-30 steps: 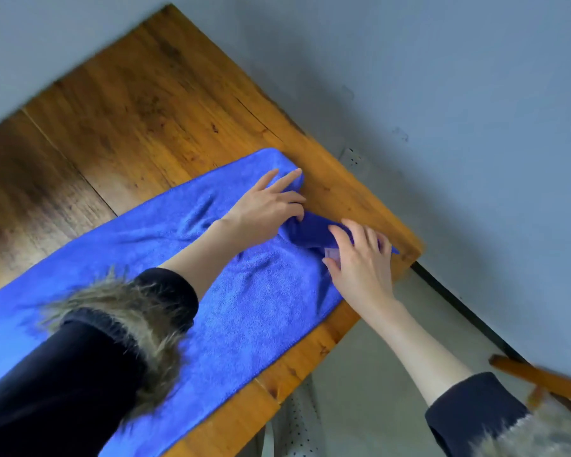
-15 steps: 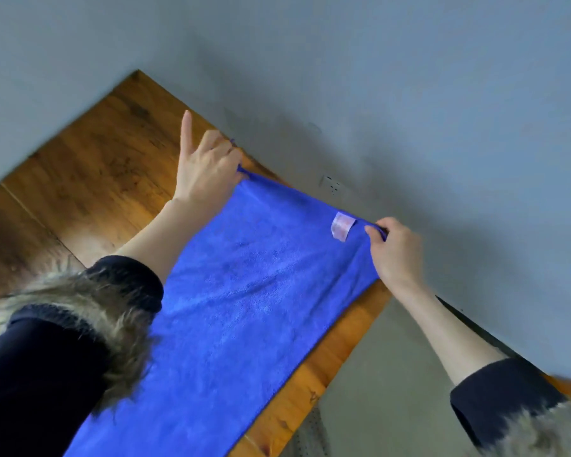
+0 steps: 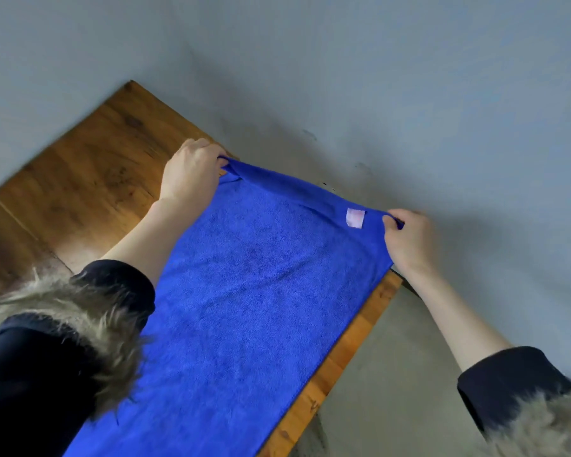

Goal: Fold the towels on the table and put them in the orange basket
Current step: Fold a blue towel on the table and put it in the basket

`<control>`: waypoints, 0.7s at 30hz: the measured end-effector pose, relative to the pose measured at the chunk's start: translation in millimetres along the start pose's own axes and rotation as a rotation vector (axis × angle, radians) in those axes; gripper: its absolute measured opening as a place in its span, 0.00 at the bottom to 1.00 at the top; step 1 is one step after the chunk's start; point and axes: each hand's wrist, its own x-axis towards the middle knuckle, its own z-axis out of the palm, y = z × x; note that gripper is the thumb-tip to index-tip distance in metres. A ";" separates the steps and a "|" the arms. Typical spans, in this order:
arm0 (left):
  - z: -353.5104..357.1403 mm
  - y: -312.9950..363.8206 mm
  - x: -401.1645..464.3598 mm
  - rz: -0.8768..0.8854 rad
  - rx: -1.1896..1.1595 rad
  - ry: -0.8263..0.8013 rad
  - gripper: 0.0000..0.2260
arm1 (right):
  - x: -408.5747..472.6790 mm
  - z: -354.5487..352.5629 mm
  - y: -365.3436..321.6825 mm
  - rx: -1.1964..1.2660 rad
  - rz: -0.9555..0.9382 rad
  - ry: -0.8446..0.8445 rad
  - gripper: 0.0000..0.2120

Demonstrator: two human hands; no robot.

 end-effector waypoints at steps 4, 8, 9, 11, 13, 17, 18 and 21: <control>-14.4 -15.2 -17.9 0.011 -0.028 0.031 0.10 | -23.5 0.5 -5.3 0.035 -0.066 0.030 0.06; -33.8 -29.1 -40.8 0.001 -0.064 0.107 0.09 | -57.8 -1.8 -19.4 0.064 -0.166 0.072 0.02; -38.8 -33.6 -47.7 0.013 -0.064 0.111 0.09 | -67.9 -3.2 -24.4 0.070 -0.193 0.074 0.02; -50.1 -43.6 -63.6 0.021 -0.075 0.126 0.09 | -91.4 -5.8 -35.6 0.085 -0.245 0.075 0.03; -62.7 -54.4 -80.4 0.034 -0.103 0.150 0.08 | -120.6 -7.6 -46.6 0.083 -0.293 0.096 0.03; -88.5 -86.9 -127.2 0.066 -0.136 0.174 0.08 | -191.3 -0.7 -66.3 0.063 -0.393 0.101 0.04; -94.4 -97.0 -140.9 0.065 -0.142 0.176 0.08 | -208.3 2.3 -70.2 0.056 -0.409 0.103 0.05; -112.1 -129.3 -183.6 0.061 -0.164 0.170 0.07 | -260.8 11.8 -82.6 0.054 -0.410 0.112 0.05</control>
